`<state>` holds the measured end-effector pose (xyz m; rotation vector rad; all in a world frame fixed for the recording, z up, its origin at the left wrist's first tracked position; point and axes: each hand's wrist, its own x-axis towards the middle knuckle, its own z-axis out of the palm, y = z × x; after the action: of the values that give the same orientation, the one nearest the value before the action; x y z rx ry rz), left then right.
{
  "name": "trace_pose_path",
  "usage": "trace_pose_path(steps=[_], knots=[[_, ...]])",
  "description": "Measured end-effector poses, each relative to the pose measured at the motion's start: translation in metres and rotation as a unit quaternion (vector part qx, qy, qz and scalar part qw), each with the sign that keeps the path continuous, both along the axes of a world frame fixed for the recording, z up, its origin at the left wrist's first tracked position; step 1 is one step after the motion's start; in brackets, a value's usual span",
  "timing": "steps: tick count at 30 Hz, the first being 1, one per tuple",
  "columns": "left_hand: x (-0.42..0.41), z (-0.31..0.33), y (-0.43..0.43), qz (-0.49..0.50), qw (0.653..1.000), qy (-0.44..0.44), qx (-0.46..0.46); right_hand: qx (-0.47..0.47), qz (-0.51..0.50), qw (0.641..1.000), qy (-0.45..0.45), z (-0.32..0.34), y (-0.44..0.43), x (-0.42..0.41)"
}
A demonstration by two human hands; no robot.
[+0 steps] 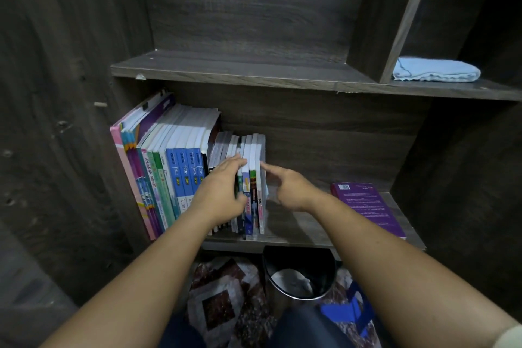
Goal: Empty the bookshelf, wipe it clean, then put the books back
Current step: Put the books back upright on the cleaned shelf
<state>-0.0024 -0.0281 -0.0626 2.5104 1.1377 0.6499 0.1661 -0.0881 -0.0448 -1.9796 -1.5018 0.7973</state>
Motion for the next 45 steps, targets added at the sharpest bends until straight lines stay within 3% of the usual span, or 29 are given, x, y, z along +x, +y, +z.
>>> trace_pose_path(steps=[11, 16, 27, 35, 38, 42, 45], knots=[[0.029, -0.002, -0.02, 0.071, 0.975, 0.11, 0.179, 0.016, -0.078, 0.994, -0.078, 0.008, -0.008, 0.012], [0.033, -0.005, -0.022, 0.089, 0.963, 0.125, 0.221, 0.003, -0.076, 0.995, -0.063, -0.001, -0.007, 0.023], [0.035, -0.007, -0.03, 0.08, 0.975, 0.102, 0.179, 0.013, -0.042, 0.998, -0.037, 0.004, -0.017, 0.016], [0.043, 0.016, -0.029, 0.11, 0.957, 0.117, 0.24, 0.044, -0.053, 0.998, 0.011, 0.007, -0.014, 0.007], [0.044, 0.004, -0.045, 0.127, 0.957, 0.049, 0.257, 0.061, -0.074, 0.995, 0.012, 0.003, -0.01, 0.006], [0.04, -0.024, -0.067, 0.103, 0.973, -0.071, 0.195, 0.07, -0.062, 0.992, 0.088, -0.004, -0.005, 0.011], [0.037, -0.023, -0.072, 0.156, 0.982, -0.049, 0.098, 0.085, -0.051, 0.989, 0.114, -0.006, -0.001, 0.012]])
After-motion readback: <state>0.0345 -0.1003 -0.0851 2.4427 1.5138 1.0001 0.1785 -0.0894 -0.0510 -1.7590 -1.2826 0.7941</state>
